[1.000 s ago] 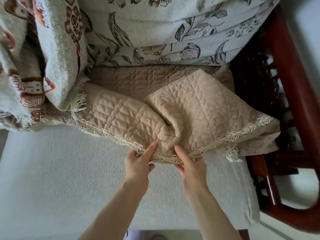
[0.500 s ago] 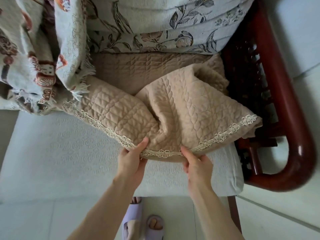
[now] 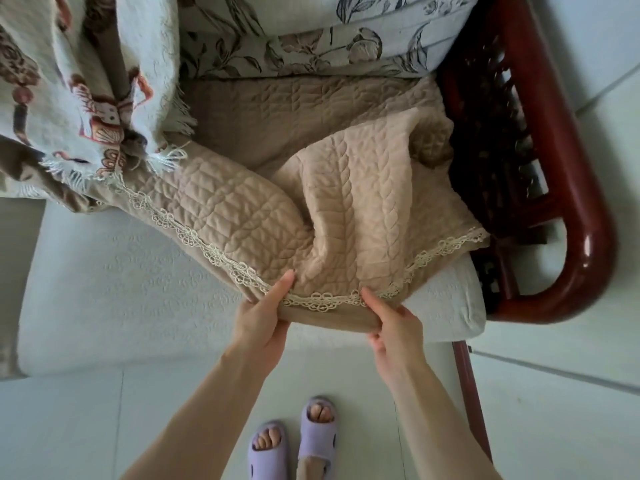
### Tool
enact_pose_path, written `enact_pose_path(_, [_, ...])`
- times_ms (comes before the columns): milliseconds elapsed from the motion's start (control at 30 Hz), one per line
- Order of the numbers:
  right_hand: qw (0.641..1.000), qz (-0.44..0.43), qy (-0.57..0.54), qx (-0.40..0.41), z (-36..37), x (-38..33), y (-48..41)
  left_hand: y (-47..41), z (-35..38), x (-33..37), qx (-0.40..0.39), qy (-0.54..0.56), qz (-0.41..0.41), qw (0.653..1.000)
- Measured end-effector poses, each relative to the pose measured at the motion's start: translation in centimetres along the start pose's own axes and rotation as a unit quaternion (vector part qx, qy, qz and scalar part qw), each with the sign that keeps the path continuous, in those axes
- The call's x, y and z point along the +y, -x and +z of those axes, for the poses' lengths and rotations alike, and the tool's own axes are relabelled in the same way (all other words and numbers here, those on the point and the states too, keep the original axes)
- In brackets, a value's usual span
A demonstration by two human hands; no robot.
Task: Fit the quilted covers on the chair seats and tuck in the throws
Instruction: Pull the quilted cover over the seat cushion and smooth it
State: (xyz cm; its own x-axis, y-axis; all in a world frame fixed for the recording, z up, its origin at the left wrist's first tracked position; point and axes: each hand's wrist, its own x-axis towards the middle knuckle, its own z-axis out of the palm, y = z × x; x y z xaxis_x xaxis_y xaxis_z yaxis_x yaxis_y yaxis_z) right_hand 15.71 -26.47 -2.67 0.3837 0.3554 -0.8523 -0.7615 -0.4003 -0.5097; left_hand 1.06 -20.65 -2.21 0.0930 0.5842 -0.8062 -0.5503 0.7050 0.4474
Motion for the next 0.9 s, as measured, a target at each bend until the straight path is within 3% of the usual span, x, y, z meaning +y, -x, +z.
enact_pose_path(167, [1.0,0.005,-0.024,-0.002,-0.9,1.2,1.2,1.0,-1.1,-1.0,0.022,-0.014,-0.009,1.0])
enact_pose_path(400, [0.984,-0.009,-0.167,-0.068,-2.2,0.9,1.7,1.8,-3.1,-3.4,0.07,-0.119,-0.033,0.99])
enact_pose_path(467, [0.987,-0.014,-0.145,-0.062,-2.9,1.4,1.6,2.1,-3.3,-4.0,0.092,-0.116,-0.018,0.989])
enact_pose_path(600, [0.999,-0.004,-0.027,0.042,-4.6,3.3,1.2,3.0,-3.0,-4.7,0.091,-0.077,-0.012,0.993])
enact_pose_path(667, [0.998,-0.002,-0.005,0.056,-5.3,3.7,1.1,3.2,-2.5,-5.0,0.088,-0.086,-0.022,0.992])
enact_pose_path(900, [0.982,0.02,-0.164,-0.086,-5.7,0.9,1.8,3.2,-2.6,-5.8,0.085,-0.121,-0.04,0.988])
